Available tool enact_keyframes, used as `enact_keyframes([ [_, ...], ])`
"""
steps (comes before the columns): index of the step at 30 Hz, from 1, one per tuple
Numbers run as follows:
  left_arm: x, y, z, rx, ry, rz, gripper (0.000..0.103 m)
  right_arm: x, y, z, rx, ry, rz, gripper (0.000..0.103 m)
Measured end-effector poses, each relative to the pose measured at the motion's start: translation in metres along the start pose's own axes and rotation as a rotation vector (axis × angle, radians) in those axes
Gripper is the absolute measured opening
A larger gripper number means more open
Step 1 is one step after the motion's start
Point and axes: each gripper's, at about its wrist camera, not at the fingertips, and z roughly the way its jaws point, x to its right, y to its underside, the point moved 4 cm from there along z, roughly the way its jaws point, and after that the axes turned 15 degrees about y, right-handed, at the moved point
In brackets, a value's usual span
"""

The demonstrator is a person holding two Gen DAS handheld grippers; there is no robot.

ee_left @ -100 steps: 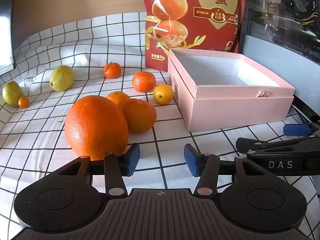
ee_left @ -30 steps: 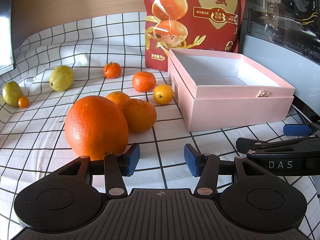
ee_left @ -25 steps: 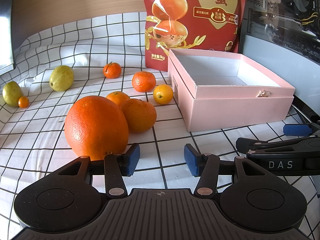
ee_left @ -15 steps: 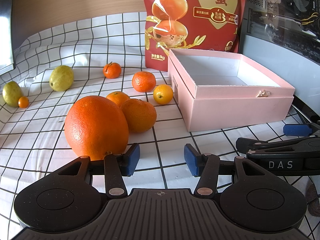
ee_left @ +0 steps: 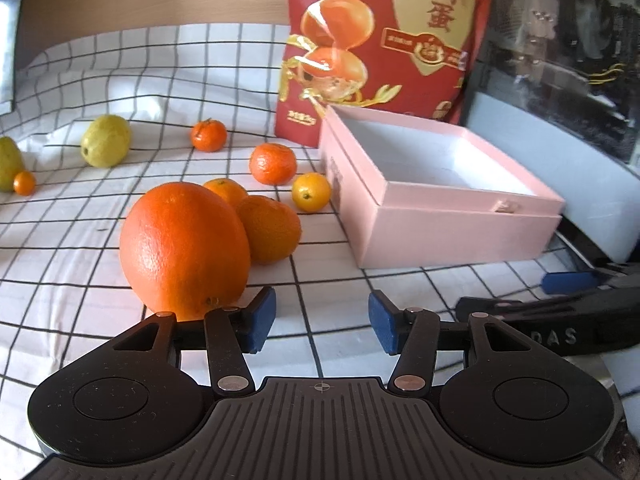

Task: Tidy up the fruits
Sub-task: 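Grasp a mandarin with the left tool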

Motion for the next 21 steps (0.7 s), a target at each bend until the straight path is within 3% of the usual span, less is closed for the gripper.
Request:
enact_keyframes([
  [5,-0.003,0.0,-0.033,0.024,0.196,-0.052,0.051,-0.002,-0.001,0.002,-0.013,-0.002,-0.012,0.103],
  [8,-0.017,-0.008,-0.074,0.117,0.205,-0.021,0.051,-0.002,0.004,-0.002,-0.006,-0.02,-0.028,0.103],
  [11,-0.051,-0.019,-0.116,0.212,0.132,-0.019,0.051,-0.01,0.008,-0.014,0.014,-0.059,-0.077,0.101],
  [13,-0.09,-0.026,-0.142,0.282,0.051,-0.095,0.051,-0.018,0.008,-0.028,0.064,-0.077,-0.098,0.1],
  [16,-0.155,-0.03,-0.182,0.391,-0.129,-0.25,0.051,-0.03,0.005,-0.048,0.14,-0.079,-0.082,0.1],
  [19,-0.207,-0.028,-0.203,0.426,-0.259,-0.358,0.051,-0.047,0.003,-0.059,0.155,-0.137,-0.096,0.1],
  [21,-0.239,-0.022,-0.205,0.404,-0.302,-0.419,0.051,-0.063,0.004,-0.064,0.164,-0.159,-0.127,0.1],
])
